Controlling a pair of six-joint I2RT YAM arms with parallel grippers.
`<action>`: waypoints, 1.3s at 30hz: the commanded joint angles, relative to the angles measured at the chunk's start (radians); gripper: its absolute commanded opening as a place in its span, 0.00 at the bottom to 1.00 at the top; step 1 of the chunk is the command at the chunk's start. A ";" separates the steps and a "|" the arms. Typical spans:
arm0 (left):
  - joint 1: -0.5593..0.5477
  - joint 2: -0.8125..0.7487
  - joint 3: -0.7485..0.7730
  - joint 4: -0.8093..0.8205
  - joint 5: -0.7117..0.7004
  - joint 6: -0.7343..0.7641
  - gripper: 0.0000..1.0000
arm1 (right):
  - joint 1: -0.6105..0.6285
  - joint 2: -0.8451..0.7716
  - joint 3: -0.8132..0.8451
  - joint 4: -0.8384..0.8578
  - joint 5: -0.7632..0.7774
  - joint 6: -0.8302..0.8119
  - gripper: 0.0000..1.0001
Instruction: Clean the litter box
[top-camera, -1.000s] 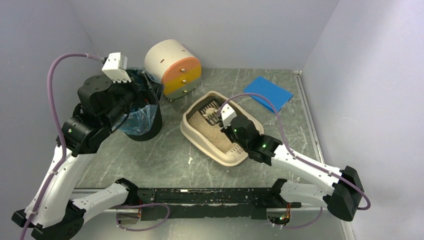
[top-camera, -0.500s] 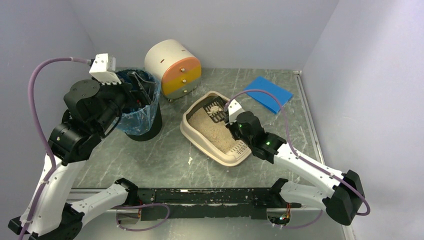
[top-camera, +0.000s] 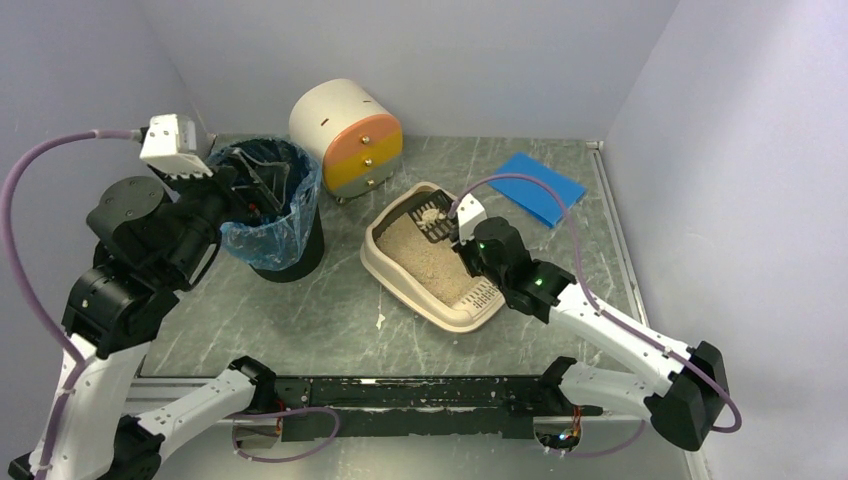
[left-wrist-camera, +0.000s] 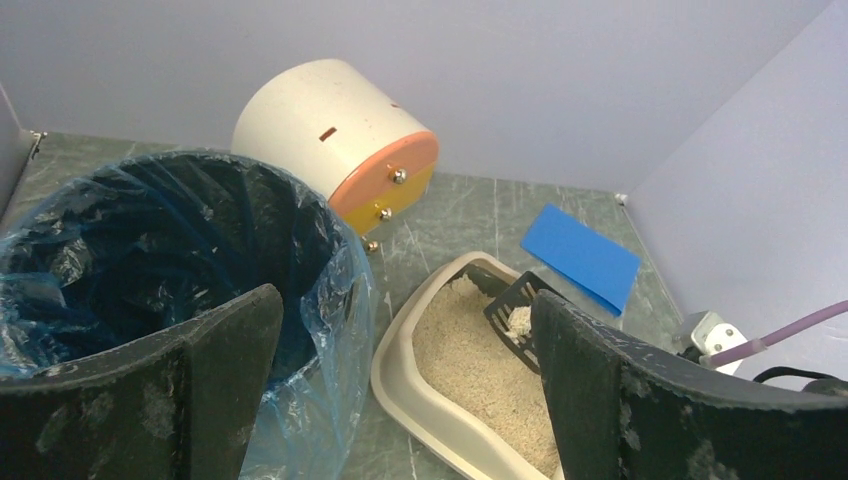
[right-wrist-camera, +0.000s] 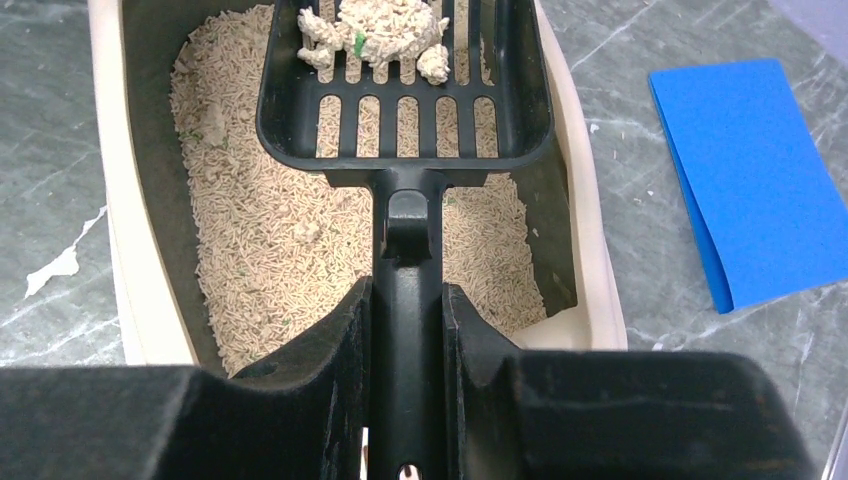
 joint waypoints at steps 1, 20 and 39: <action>-0.001 -0.015 0.030 -0.008 -0.029 0.022 0.99 | -0.005 0.014 0.014 -0.007 0.025 0.015 0.00; 0.000 -0.040 0.033 -0.007 -0.037 0.028 0.99 | 0.012 0.067 0.214 -0.089 -0.067 -0.019 0.00; -0.001 -0.063 0.093 -0.036 -0.068 0.039 0.99 | 0.012 0.158 0.473 -0.205 -0.163 0.018 0.00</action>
